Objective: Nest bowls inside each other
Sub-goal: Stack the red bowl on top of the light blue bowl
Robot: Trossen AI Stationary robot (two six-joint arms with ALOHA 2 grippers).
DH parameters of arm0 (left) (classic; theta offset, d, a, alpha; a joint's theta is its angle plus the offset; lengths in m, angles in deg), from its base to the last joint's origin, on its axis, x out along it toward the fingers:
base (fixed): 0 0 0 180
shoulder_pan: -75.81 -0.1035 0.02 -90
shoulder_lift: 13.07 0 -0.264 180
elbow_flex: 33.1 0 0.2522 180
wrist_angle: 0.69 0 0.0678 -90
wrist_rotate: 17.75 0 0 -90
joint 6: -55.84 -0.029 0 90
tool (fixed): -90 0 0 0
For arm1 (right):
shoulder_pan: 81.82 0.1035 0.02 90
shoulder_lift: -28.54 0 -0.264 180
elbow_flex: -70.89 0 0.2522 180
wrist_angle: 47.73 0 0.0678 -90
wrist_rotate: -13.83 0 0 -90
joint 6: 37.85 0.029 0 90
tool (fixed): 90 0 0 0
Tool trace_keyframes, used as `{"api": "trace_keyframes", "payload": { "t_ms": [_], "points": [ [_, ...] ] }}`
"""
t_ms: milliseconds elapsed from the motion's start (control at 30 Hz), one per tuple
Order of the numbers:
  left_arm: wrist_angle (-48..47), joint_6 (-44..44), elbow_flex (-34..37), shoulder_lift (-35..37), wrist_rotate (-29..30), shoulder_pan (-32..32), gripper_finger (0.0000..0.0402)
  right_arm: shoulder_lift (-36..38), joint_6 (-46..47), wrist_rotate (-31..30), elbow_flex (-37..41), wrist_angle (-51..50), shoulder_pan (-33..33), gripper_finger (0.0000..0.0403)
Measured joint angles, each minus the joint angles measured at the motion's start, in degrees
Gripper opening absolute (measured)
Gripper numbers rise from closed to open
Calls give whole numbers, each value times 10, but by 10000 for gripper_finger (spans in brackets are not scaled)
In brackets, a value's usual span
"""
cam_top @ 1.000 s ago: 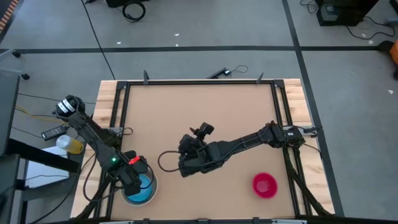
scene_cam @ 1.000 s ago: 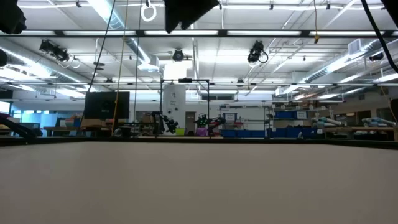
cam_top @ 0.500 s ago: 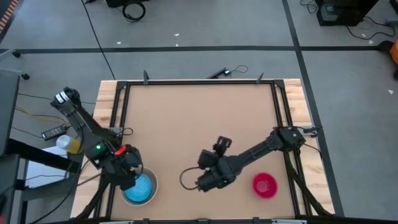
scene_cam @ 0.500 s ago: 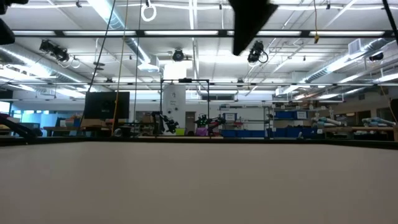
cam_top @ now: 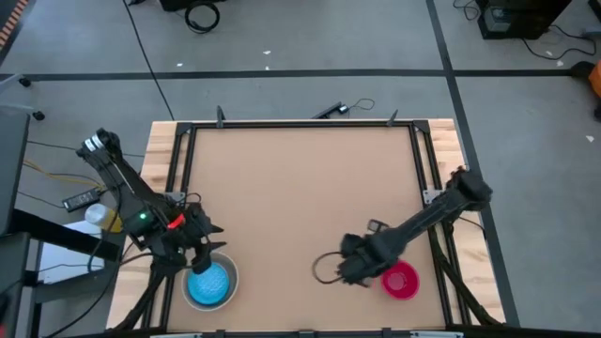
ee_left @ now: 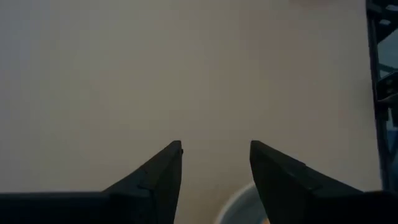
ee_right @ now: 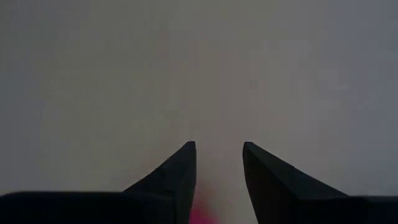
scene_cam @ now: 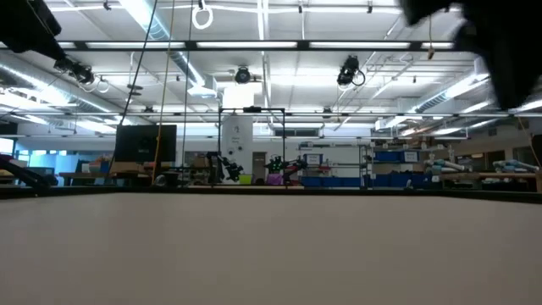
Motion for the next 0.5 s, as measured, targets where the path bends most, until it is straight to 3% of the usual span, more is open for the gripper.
{"api": "trace_keyframes", "payload": {
  "t_ms": [233,500],
  "points": [
    [72,-62,23,-26,53,-3,192,123,133,68,158,7,70,128],
    [83,-67,23,-32,69,-18,192,211,245,92,305,153,130,109]
  ]
}}
